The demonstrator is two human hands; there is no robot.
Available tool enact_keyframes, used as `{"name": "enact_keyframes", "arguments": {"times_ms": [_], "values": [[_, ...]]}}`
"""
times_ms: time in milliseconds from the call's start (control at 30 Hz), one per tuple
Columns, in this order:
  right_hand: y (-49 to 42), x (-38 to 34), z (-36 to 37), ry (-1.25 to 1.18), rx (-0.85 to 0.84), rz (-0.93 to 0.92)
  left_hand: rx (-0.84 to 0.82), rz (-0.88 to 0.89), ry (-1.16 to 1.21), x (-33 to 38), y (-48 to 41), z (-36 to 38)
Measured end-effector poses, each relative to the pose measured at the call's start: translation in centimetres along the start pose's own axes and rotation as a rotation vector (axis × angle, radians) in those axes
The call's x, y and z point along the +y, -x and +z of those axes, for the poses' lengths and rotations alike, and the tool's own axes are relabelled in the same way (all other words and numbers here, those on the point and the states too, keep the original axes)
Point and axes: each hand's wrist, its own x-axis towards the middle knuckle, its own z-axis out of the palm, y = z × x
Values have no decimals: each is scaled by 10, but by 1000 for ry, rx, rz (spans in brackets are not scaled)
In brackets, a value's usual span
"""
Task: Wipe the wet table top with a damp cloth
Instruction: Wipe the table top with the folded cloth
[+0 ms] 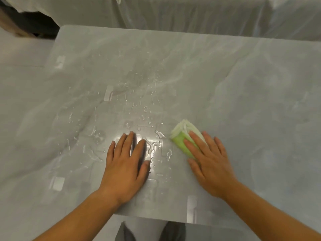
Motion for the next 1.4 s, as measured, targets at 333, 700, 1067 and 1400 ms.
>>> {"name": "enact_keyframes", "arguments": {"times_ms": [333,700,1067,1400], "values": [[38,-57,21,-14,19,47,27,82,-18,-17,30,23],[91,-160,58,-93,91,233,66,51,-55,-59,70,29],[42,-200,58,-73,110,263,92,81,21,-90,57,16],[7,-193,52,-98,143,338,7,109,14,-120,38,5]]}}
